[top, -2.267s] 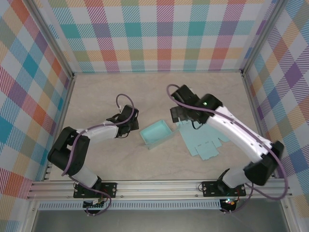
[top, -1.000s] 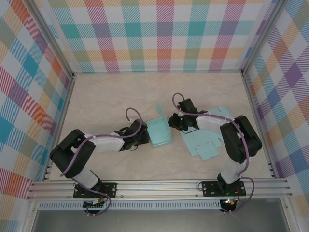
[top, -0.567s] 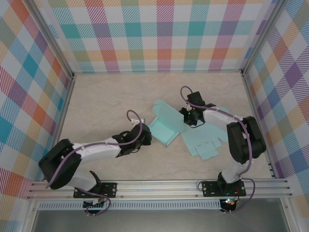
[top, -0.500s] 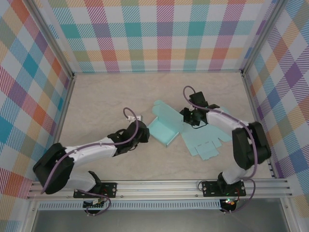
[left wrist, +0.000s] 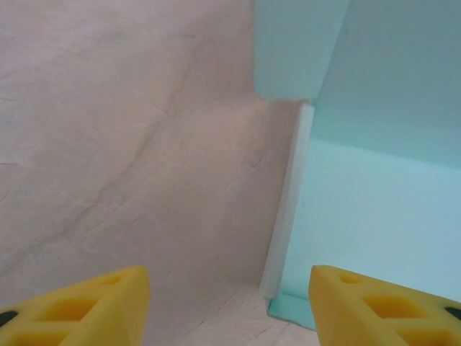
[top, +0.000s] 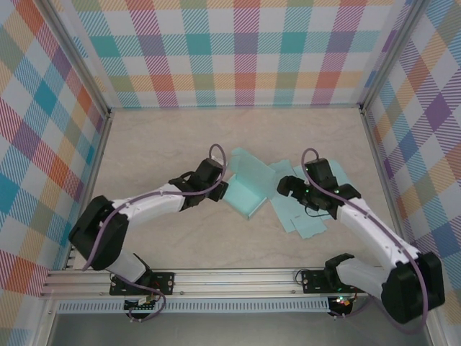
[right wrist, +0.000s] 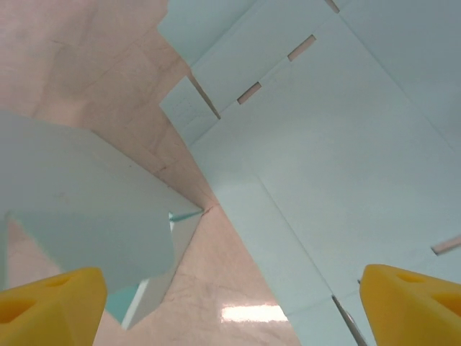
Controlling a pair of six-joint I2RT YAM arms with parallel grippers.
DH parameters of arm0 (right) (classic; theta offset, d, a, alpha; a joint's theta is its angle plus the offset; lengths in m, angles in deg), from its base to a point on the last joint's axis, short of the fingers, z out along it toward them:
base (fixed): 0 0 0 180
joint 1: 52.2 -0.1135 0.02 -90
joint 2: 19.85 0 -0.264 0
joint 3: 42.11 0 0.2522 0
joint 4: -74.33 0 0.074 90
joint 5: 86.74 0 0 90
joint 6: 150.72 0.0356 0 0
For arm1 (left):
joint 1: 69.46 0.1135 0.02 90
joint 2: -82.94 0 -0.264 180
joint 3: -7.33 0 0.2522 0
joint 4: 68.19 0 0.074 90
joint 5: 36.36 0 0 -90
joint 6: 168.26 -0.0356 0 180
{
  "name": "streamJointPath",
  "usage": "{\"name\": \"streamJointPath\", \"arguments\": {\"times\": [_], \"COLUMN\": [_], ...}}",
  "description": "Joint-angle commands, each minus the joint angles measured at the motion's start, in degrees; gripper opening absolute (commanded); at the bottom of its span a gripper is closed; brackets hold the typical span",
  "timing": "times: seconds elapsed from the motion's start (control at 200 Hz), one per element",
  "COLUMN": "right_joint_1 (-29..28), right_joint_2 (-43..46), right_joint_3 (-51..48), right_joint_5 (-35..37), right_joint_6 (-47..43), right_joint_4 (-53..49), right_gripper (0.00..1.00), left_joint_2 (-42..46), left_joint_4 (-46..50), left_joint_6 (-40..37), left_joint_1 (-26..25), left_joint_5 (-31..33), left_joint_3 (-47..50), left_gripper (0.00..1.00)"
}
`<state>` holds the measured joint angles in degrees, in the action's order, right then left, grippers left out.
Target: Fold the paper box
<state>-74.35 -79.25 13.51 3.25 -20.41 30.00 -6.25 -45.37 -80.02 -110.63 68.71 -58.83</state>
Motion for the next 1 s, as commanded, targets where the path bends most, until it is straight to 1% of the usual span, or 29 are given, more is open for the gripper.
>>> {"name": "streamJointPath", "arguments": {"times": [0.0,0.09,0.185,0.25,0.355,0.515,0.605,0.635,0.715,0.885,0.995], "right_joint_1": [-0.17,-0.35,-0.64,-0.70,-1.03,-1.23,-1.31,-1.31,-1.40,-2.09,-2.73], "right_joint_2": [6.19,10.23,12.27,12.69,12.50,12.33,12.43,12.38,12.31,11.03,10.79], "right_joint_3": [-2.09,-3.96,-5.20,-5.57,-5.40,-4.77,-4.86,-4.87,-4.86,-4.60,-4.67], "right_joint_5": [-0.33,-2.31,-3.60,-3.61,-4.19,-3.87,-3.63,-3.68,-3.81,-3.96,-4.02], "right_joint_6": [3.11,4.28,5.04,5.23,5.04,4.52,4.32,4.18,3.75,3.20,3.37], "right_joint_4": [-3.37,-3.83,-4.06,-4.35,-4.03,-4.03,-4.11,-4.06,-3.97,-4.09,-3.24], "right_gripper": [0.92,0.92,0.92,0.92,0.92,0.92,0.93,0.93,0.93,0.93,0.93], "left_joint_2": [-3.64,-6.24,-7.78,-8.54,-10.86,-14.72,-16.28,-16.69,-17.72,-19.98,-22.33], "left_joint_4": [0.39,-0.05,0.02,-0.14,0.25,3.52,6.37,9.10,10.76,13.57,16.12], "left_joint_6": [-6.68,-7.28,-7.64,-7.69,-7.56,-7.87,-7.44,-7.32,-6.81,-4.48,-2.94], "left_joint_1": [-0.14,-0.12,-0.32,-0.32,-0.38,-1.59,-1.98,-2.12,-2.91,-4.50,-5.28], "left_joint_5": [-0.22,1.09,1.53,1.18,1.35,4.38,6.67,7.18,9.62,14.96,18.94], "left_joint_3": [-3.13,-4.06,-4.75,-4.92,-5.95,-9.46,-11.85,-12.56,-13.59,-15.41,-16.86], "left_gripper": [0.58,0.55,0.52,0.51,0.45,0.43,0.30,0.27,0.16,0.14,0.10]}}
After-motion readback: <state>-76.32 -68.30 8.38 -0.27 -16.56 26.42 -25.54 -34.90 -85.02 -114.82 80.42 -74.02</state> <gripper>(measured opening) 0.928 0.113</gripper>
